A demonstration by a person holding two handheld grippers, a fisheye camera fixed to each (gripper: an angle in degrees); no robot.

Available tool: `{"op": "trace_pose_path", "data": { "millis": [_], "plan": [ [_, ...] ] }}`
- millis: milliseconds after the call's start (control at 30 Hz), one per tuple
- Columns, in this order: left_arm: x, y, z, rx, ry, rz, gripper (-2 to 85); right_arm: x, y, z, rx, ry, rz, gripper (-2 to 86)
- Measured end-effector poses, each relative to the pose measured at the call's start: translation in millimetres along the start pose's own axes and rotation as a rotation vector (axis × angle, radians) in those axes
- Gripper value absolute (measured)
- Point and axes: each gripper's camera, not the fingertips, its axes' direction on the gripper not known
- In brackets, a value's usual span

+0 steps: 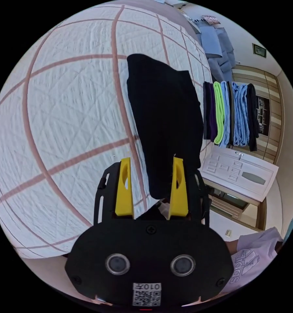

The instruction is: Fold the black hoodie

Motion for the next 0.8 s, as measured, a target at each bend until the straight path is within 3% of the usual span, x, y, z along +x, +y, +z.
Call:
{"op": "trace_pose_path", "data": {
  "millis": [133,333,400,567,800],
  "plan": [
    [-16.8,32.8,47.4,-0.113,0.106,-0.033,14.6,-1.9,0.3,19.9,-0.021,0.005,-0.006,12.2],
    [-38.6,32.5,63.1,-0.126,0.155,-0.02,10.9,3.3,8.6,12.7,-0.025,-0.022,0.036,15.7],
    [-46.2,30.2,62.8,-0.151,0.28,-0.028,9.5,3.6,12.0,8.8,-0.01,-0.06,0.049,17.2],
    [-52.0,28.4,50.1,-0.135,0.401,-0.018,7.5,4.1,15.3,-3.0,0.131,-0.331,0.146,21.4],
    [-66.2,36.9,52.3,-0.07,0.47,-0.028,7.2,1.9,3.7,-9.4,0.241,-0.482,0.265,21.4]
  ]
}}
